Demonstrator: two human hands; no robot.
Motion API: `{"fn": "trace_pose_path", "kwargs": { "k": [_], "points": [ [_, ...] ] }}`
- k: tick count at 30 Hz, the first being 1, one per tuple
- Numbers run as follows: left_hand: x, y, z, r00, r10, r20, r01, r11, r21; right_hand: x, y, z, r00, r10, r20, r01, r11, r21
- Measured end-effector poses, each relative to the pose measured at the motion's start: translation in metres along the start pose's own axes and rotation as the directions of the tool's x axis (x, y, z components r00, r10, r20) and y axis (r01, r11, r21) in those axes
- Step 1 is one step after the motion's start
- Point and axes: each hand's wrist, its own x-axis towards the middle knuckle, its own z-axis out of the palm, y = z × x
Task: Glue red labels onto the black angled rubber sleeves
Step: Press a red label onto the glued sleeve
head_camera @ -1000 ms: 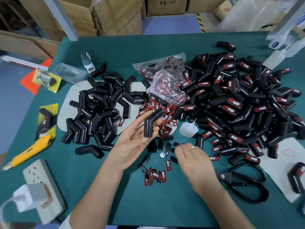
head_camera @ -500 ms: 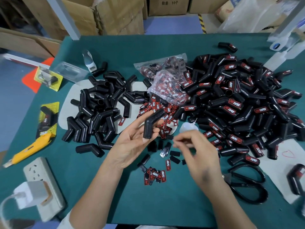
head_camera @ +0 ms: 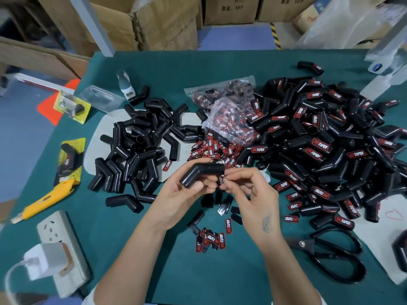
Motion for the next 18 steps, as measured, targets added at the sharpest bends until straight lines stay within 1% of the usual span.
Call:
{"fn": "trace_pose_path", "kwargs": {
  "k": [3,5,7,9,11,14,18],
  "points": [
    [0.0003,-0.0038,0.0065,0.99,0.088,-0.114,-0.073,0.989,0.131,-0.0031,0.0029,0.0054,0.999,0.004,0.04,-0.006,0.999,0.051],
    [0.0019,-0.0047,0.0056,0.981,0.124,-0.149,-0.095,0.977,0.189,-0.0034,0.0044,0.0072,0.998,0.018,0.061,-0.024,0.994,0.102],
    [0.003,-0.0053,0.0013,0.975,0.155,-0.16,-0.12,0.971,0.208,-0.0028,0.0076,0.006,0.999,0.001,0.054,-0.009,0.989,0.147],
    [0.0036,-0.0055,-0.0014,0.971,0.175,-0.165,-0.142,0.971,0.195,-0.0019,0.0086,0.004,0.999,0.001,0.038,-0.009,0.978,0.207],
    [0.0034,-0.0036,-0.0009,0.972,0.168,-0.163,-0.142,0.976,0.163,-0.0019,0.0075,0.0033,0.998,0.04,0.053,-0.053,0.956,0.288],
    [0.0013,-0.0024,0.0011,0.983,0.147,-0.107,-0.135,0.984,0.113,-0.0025,0.003,0.0027,0.994,0.086,0.065,-0.104,0.918,0.382],
    [-0.0029,0.0004,0.0055,0.994,0.108,-0.027,-0.108,0.994,0.022,-0.0014,0.0,0.0006,0.996,0.031,0.078,-0.062,0.9,0.432]
  ]
}}
